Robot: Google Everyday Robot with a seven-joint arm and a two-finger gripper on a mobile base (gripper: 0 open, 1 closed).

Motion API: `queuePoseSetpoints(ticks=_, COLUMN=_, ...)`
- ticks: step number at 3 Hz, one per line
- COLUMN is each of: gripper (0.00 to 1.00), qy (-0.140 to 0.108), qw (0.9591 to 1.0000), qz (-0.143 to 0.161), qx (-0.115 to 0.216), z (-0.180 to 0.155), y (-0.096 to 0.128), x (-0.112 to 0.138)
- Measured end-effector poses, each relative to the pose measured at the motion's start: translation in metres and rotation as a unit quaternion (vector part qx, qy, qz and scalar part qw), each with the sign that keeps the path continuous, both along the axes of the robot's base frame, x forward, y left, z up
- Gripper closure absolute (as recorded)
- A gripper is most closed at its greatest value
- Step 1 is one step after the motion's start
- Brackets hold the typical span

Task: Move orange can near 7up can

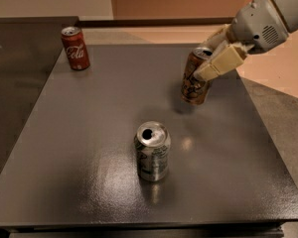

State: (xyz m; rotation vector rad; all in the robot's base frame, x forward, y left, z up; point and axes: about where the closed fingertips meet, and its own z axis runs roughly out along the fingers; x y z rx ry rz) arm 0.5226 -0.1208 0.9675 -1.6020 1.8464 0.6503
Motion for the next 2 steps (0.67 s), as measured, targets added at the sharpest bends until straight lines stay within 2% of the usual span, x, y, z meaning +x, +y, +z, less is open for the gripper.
queuePoseSetpoints(ticks=2, gripper=1.00, qy=-0.017, qw=0.9976, qz=0.068, qx=-0.003, z=-0.009, y=0.009, x=-0.047)
